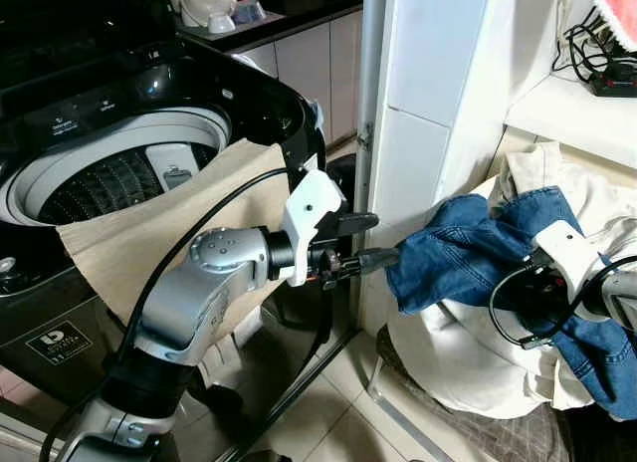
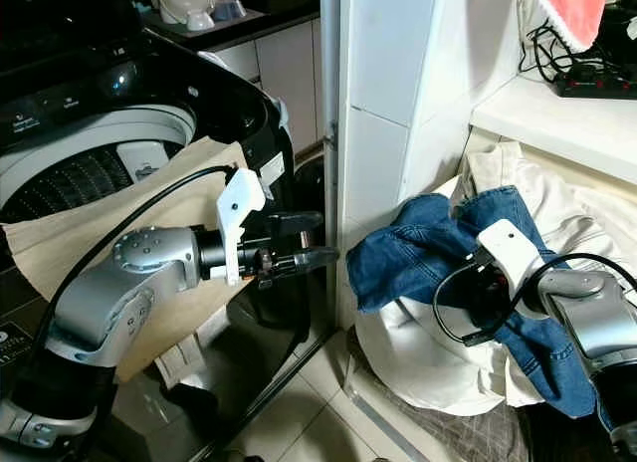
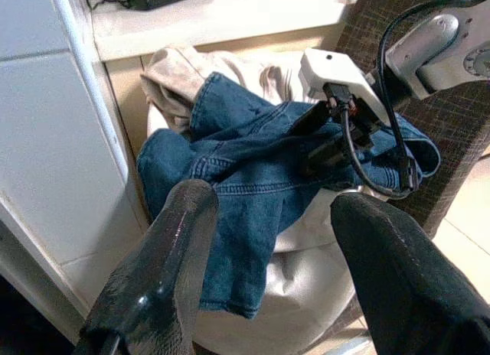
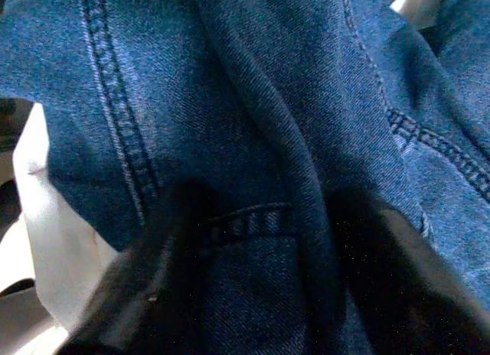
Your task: Clothes washing
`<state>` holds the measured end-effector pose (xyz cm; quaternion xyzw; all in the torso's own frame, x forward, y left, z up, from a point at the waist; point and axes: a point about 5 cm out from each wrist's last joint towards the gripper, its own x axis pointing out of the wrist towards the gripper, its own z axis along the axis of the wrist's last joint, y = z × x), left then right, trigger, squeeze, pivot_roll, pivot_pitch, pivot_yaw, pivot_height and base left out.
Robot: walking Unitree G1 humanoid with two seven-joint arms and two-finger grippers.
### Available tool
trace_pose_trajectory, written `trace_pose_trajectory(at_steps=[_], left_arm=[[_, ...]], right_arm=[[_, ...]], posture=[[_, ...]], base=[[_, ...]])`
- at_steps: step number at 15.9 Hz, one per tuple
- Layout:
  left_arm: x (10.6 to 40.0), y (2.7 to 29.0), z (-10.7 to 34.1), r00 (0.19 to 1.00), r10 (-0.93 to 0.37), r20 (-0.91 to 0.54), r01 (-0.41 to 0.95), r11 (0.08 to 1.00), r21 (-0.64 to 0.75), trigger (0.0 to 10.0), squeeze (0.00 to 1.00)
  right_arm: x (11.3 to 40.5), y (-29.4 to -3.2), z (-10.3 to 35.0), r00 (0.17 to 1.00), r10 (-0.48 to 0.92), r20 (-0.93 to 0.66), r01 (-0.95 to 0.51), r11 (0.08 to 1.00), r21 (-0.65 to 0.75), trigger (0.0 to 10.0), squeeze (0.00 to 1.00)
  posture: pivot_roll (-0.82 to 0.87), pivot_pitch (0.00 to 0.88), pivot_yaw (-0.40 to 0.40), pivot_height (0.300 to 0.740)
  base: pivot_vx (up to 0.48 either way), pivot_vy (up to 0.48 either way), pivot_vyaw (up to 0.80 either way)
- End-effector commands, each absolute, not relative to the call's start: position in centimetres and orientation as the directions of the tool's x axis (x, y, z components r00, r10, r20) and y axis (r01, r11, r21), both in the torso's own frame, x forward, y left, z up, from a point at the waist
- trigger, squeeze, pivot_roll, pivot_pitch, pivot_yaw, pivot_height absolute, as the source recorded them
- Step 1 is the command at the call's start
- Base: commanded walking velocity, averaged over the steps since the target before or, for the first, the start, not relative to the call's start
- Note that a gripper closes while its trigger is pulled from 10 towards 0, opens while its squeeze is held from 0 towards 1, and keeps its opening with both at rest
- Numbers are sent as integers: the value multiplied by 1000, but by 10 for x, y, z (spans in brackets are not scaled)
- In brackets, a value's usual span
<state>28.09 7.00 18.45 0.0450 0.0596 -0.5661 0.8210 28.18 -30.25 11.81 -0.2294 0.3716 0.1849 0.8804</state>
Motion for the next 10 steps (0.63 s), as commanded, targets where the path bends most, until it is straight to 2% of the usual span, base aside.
trace_pose_trajectory(at_steps=[1, 10], left_arm=[[280, 73, 190, 365, -919, -146, 931, 365, 26, 10000, 0], [282, 76, 190, 386, -909, -155, 922, 386, 33, 10000, 0]], right_arm=[[285, -303, 119, 651, 152, -744, -504, 819, -275, 0, 0], [289, -309, 122, 654, 171, -737, -500, 829, -251, 0, 0]], posture=[[-96, 0, 82, 740], [-98, 0, 78, 740]], base=[[0, 0, 0], [0, 0, 0]])
